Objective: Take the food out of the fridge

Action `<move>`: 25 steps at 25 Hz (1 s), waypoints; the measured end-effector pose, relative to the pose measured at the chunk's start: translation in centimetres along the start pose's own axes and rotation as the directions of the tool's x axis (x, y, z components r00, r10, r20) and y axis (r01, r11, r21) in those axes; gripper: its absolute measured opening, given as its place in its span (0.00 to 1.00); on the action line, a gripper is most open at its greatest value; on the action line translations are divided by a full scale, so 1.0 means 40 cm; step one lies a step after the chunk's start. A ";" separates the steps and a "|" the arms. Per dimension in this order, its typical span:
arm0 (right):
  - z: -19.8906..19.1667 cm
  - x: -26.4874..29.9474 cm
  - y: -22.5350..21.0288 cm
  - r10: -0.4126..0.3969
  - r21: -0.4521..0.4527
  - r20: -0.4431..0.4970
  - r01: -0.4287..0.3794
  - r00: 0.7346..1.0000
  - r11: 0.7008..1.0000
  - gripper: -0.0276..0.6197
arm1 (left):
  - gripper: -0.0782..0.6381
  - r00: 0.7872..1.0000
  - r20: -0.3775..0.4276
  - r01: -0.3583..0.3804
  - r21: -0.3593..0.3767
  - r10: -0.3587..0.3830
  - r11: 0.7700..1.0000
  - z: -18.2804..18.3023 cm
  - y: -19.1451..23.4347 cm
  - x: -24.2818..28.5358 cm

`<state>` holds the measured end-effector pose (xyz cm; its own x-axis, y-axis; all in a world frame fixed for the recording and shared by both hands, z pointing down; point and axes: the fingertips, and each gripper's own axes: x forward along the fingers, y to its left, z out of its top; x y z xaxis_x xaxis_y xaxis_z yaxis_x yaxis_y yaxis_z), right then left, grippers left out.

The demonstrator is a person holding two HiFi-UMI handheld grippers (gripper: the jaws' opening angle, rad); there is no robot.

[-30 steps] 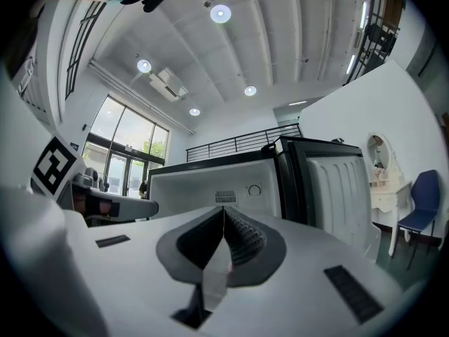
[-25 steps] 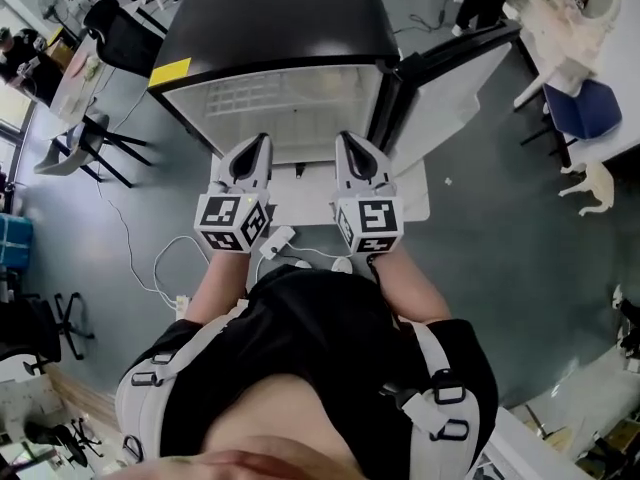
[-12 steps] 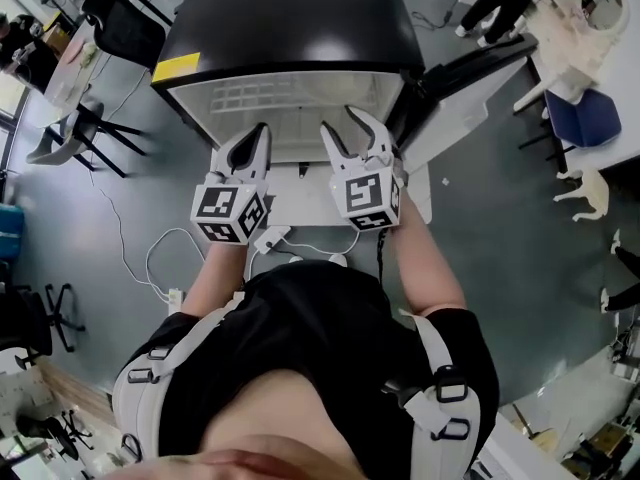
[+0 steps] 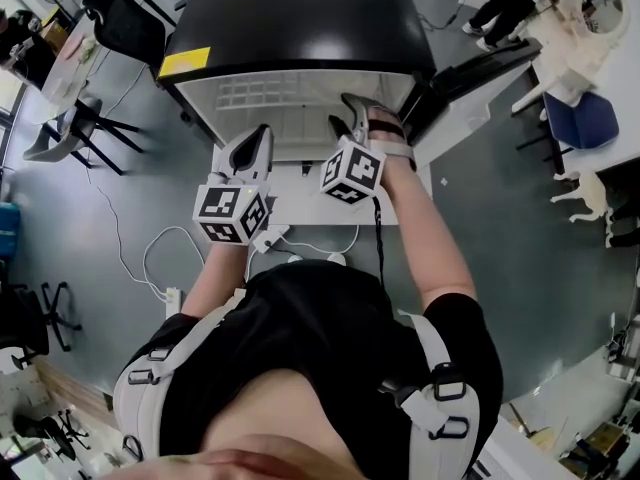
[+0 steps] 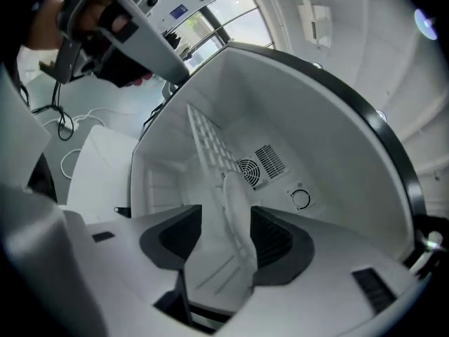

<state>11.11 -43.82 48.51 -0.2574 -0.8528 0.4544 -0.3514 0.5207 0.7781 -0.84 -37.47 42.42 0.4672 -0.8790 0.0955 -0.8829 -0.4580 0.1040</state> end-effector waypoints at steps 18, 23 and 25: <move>-0.044 0.078 -0.019 -0.134 -0.257 -0.156 0.091 0.979 0.962 0.17 | 0.11 0.999 -0.035 -0.031 -0.022 0.030 0.999 -0.045 0.033 -0.045; -0.036 0.039 -0.006 -0.154 -0.277 -0.133 0.112 0.979 0.954 0.12 | 0.11 0.999 -0.048 -0.014 -0.018 0.014 1.000 -0.056 0.018 -0.046; -0.029 0.021 0.000 -0.156 -0.280 -0.119 0.117 0.981 0.953 0.10 | 0.11 0.999 -0.048 -0.010 -0.016 0.009 1.000 -0.054 0.013 -0.043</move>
<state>11.93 -44.57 49.38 -0.0908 -0.9222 0.3760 -0.1132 0.3847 0.9161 -2.01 -35.91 44.46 0.4610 -0.8757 0.1435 -0.8865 -0.4472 0.1184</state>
